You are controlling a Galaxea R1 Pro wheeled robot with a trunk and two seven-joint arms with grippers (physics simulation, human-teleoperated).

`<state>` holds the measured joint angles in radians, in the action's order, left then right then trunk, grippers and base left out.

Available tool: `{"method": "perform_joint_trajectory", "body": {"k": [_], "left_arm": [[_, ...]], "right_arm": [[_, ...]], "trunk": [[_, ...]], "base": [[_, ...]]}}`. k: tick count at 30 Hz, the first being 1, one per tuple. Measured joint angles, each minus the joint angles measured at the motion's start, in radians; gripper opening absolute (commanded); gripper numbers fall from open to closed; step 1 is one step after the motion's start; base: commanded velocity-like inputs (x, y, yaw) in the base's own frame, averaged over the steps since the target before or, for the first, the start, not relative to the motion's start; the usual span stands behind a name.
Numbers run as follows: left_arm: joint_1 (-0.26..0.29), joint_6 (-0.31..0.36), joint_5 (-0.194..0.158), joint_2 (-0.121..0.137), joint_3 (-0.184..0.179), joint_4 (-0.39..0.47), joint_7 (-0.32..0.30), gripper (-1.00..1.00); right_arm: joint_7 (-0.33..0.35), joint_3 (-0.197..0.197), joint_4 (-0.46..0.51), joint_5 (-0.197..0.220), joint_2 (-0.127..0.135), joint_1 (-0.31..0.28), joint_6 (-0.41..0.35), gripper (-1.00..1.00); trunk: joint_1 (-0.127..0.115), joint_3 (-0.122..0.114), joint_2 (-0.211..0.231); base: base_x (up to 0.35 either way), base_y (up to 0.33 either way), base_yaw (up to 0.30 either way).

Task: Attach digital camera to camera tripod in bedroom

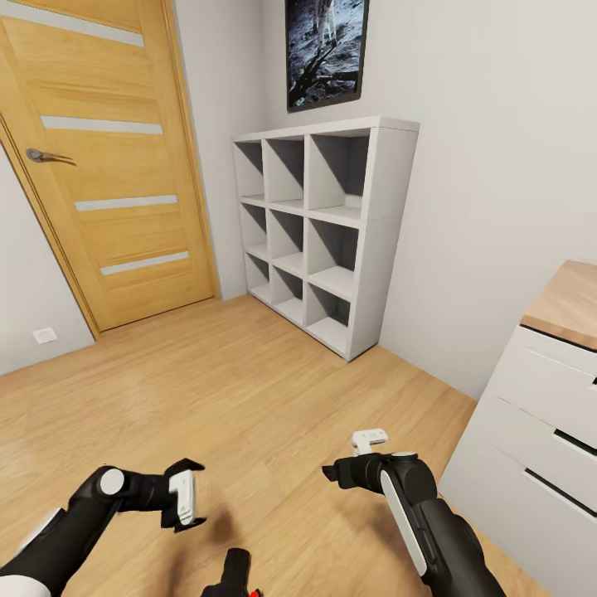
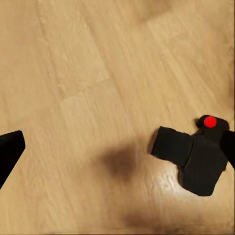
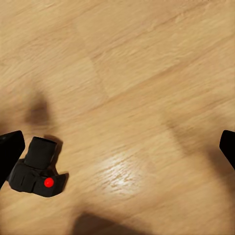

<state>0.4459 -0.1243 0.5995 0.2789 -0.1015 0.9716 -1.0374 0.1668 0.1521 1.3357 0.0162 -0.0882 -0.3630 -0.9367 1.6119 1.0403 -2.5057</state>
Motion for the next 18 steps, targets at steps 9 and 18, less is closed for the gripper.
{"method": "perform_joint_trajectory", "body": {"k": [9,18], "left_arm": [[0.026,-0.011,0.208,-0.017,-0.005,0.038,-0.146,1.0],[0.028,0.003,0.256,-0.031,0.0,0.042,-0.17,1.0]], "right_arm": [[0.0,-0.001,0.003,0.001,0.0,0.0,-0.004,1.0],[0.0,-0.001,0.047,0.001,-0.001,0.0,-0.105,1.0]], "trunk": [[0.0,0.0,0.0],[0.0,0.003,0.0]], "base": [[0.0,0.0,0.0],[0.0,0.0,-0.012]]}}
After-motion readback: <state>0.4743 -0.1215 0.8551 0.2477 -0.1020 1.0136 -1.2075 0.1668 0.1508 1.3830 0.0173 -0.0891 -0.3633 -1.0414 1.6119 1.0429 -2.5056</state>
